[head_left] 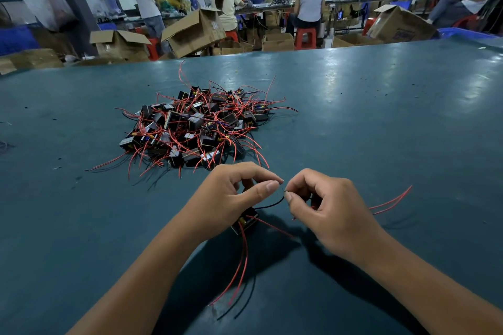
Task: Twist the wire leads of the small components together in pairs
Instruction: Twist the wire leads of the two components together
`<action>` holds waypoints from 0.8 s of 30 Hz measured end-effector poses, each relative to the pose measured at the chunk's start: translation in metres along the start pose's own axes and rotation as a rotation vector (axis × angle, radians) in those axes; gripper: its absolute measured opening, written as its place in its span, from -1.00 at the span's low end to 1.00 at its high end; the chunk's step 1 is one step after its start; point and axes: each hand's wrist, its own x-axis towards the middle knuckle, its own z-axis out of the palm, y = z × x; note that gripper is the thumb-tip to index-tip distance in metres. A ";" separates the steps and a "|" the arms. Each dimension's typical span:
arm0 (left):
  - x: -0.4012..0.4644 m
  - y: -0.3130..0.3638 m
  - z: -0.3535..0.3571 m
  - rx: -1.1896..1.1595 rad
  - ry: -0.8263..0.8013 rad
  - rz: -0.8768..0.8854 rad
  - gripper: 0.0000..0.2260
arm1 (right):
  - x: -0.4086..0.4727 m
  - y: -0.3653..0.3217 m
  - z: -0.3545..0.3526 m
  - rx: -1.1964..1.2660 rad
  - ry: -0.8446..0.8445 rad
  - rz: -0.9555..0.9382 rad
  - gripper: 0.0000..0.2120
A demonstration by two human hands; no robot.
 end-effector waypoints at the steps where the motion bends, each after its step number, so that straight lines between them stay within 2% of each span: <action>1: 0.000 0.000 0.001 -0.025 0.001 -0.013 -0.88 | 0.000 0.000 0.000 -0.009 -0.010 -0.013 -0.86; 5: 0.002 0.000 0.005 -0.084 -0.022 -0.028 -0.91 | -0.001 -0.001 0.001 -0.029 -0.033 -0.052 -0.86; 11: 0.002 -0.002 0.005 -0.183 -0.025 -0.113 -0.86 | -0.002 -0.001 0.001 -0.031 -0.040 -0.085 -0.85; 16: 0.002 -0.004 0.001 -0.064 0.017 -0.122 -0.92 | 0.001 0.004 0.001 -0.052 0.037 0.003 -0.85; 18: 0.000 -0.003 -0.004 -0.008 -0.061 -0.094 -0.96 | 0.003 0.008 -0.001 -0.073 0.060 0.043 -0.85; 21: -0.005 0.002 -0.012 -0.044 -0.222 -0.081 -0.95 | 0.005 0.011 -0.003 -0.083 0.069 0.069 -0.86; 24: -0.006 0.003 -0.010 0.113 -0.296 -0.037 -0.88 | 0.006 0.013 -0.003 -0.063 0.057 0.117 -0.88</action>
